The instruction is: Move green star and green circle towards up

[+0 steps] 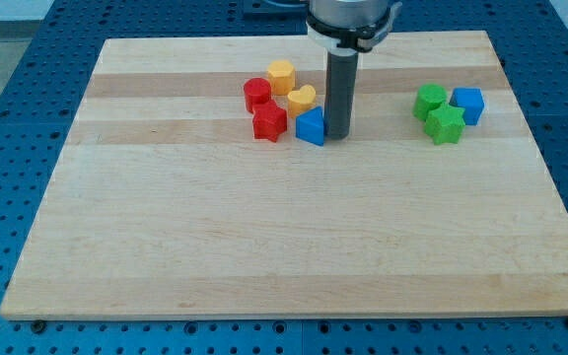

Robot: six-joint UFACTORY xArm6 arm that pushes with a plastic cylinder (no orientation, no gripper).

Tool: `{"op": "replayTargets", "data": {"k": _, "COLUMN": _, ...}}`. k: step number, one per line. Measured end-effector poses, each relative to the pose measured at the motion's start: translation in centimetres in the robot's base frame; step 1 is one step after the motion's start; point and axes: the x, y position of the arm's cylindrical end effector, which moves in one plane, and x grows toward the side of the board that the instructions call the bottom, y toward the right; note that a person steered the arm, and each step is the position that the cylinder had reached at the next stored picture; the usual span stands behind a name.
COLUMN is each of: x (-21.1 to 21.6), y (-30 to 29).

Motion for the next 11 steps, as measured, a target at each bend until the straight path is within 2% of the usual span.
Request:
{"op": "replayTargets", "data": {"k": 1, "x": 3.8, "y": 1.8}}
{"op": "replayTargets", "data": {"k": 2, "x": 4.8, "y": 7.2}}
{"op": "replayTargets", "data": {"k": 3, "x": 4.4, "y": 13.0}}
{"op": "replayTargets", "data": {"k": 4, "x": 3.6, "y": 16.0}}
{"op": "replayTargets", "data": {"k": 7, "x": 0.3, "y": 16.0}}
{"op": "replayTargets", "data": {"k": 10, "x": -0.9, "y": 10.6}}
{"op": "replayTargets", "data": {"k": 11, "x": -1.2, "y": 10.6}}
